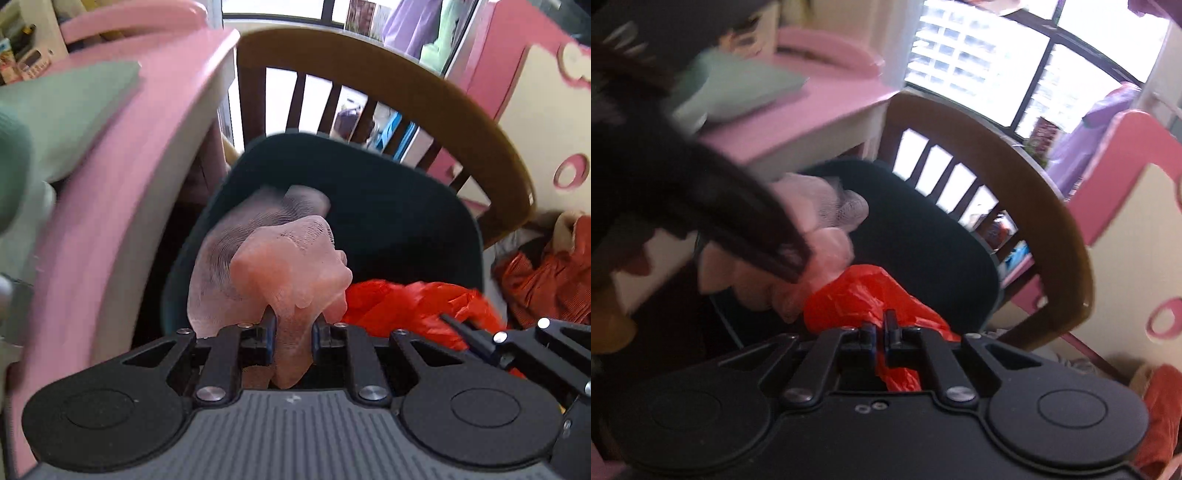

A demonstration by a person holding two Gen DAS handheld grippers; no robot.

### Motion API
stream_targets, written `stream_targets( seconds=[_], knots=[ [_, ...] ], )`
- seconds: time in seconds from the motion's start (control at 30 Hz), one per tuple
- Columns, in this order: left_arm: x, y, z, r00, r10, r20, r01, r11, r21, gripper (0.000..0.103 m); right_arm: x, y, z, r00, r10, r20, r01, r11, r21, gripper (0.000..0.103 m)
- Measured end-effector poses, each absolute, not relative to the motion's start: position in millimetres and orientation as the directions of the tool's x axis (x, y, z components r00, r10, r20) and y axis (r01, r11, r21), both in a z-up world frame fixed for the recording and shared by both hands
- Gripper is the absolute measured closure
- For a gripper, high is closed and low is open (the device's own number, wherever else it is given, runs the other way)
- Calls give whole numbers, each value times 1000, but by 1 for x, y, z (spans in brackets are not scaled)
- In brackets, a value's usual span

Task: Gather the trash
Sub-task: 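Carry pink scrubber in left tool while right tool carries red bag to wastebasket, then open both tools over the wastebasket to drop scrubber and red bag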

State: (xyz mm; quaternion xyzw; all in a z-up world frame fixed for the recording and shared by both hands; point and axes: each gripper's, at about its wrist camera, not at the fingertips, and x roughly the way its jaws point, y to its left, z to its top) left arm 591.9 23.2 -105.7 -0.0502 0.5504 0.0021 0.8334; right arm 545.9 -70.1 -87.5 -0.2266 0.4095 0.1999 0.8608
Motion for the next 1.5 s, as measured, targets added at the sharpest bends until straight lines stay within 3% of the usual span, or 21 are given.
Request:
stream_targets(
  seconds=[0.33,0.53,0.6,0.67,0.7,0.97,1.5],
  knots=[
    [597,19,-128,348,-50,-936,-82,993,-83,85,546,-81,-98,526,234,-818,-591,792,-154,89],
    [595,17,-130,346,-49,-937,-61,995,-75,82,542,-92,-94,522,265,-811,-577,810,-107,77],
    [590,17,-126,365,-62,-929,-41,996,-83,73,542,-97,-92,527,273,-805,-567,818,-94,68],
    [587,19,-124,368,-74,-927,-38,995,-95,46,538,-100,-88,536,283,-795,-560,824,-84,63],
    [584,20,-121,379,-71,-923,-41,995,-93,41,536,-102,-85,540,286,-792,-556,827,-81,60],
    [550,26,-79,482,-106,-870,21,994,-110,40,508,-119,-49,599,336,-727,-520,854,-34,42],
    [418,60,-20,603,-150,-784,105,989,-108,36,394,-121,-17,666,362,-653,-428,901,63,32]
  ],
)
